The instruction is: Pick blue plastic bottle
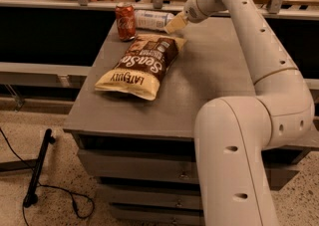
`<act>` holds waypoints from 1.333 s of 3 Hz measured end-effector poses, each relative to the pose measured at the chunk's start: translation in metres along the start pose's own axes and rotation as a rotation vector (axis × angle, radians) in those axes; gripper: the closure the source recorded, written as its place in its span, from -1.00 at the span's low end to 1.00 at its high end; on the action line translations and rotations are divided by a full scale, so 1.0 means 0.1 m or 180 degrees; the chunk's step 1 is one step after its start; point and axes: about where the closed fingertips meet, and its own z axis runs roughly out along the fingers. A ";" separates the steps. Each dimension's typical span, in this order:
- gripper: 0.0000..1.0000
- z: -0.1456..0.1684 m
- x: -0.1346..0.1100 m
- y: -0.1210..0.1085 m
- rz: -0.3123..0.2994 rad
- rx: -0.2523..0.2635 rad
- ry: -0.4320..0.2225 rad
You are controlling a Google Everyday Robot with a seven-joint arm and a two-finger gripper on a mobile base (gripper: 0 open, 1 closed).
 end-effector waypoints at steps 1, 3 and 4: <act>0.25 -0.01 0.02 0.05 -0.0044 -0.0085 0.0032; 1.00 0.06 0.01 0.16 -0.0177 -0.0219 0.0053; 1.00 -0.01 -0.08 0.10 -0.0192 -0.0134 -0.0022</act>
Offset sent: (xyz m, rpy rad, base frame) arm 0.0311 -0.0078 0.0201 -0.0223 0.0276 0.0972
